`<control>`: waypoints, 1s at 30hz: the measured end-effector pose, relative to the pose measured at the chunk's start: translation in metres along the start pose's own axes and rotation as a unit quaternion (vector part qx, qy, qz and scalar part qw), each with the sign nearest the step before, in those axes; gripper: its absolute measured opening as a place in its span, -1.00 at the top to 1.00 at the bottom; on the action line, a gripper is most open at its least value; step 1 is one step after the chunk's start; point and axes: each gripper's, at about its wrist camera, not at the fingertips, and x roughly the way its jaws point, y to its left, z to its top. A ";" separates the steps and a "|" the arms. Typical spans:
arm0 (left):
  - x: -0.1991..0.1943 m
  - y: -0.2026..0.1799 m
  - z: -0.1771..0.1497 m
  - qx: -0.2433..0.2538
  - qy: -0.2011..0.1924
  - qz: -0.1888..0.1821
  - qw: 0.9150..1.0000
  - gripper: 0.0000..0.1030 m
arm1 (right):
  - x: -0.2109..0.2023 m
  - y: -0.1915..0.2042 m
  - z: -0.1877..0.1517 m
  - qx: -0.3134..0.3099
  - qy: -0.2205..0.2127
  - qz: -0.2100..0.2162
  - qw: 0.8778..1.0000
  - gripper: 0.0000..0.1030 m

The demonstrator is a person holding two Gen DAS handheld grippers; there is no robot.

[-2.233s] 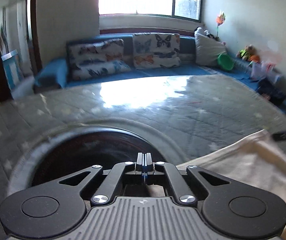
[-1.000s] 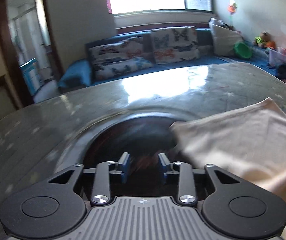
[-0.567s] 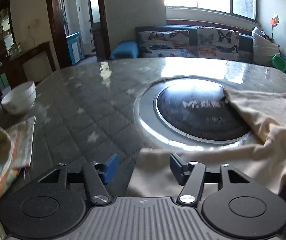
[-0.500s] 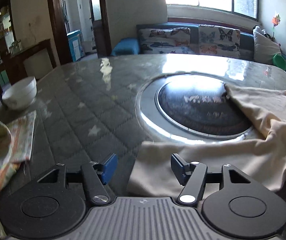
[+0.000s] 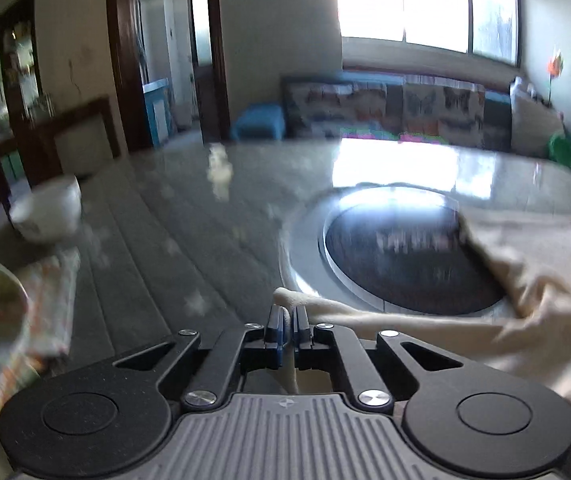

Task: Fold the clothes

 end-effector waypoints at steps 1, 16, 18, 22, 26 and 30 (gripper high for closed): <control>-0.003 0.002 0.002 0.002 -0.006 0.001 1.000 0.90 | -0.008 0.003 0.000 -0.007 -0.005 0.008 1.000 0.90; 0.012 0.015 -0.002 0.013 0.034 0.014 0.999 0.89 | -0.014 0.017 -0.001 -0.029 -0.013 0.073 0.997 0.69; 0.017 0.015 -0.002 0.019 0.039 0.015 0.999 0.88 | 0.000 0.021 0.000 -0.020 -0.011 0.088 0.996 0.69; 0.024 0.018 0.001 0.034 0.044 0.033 0.998 0.83 | 0.026 0.037 -0.002 -0.017 0.008 0.127 0.992 0.69; 0.038 0.027 -0.002 0.040 0.064 0.059 0.995 0.83 | 0.015 0.046 -0.010 -0.018 -0.002 0.132 0.991 0.67; 0.037 0.023 -0.005 0.034 0.064 0.045 0.996 0.82 | -0.021 0.017 -0.017 0.051 -0.039 0.089 0.994 0.51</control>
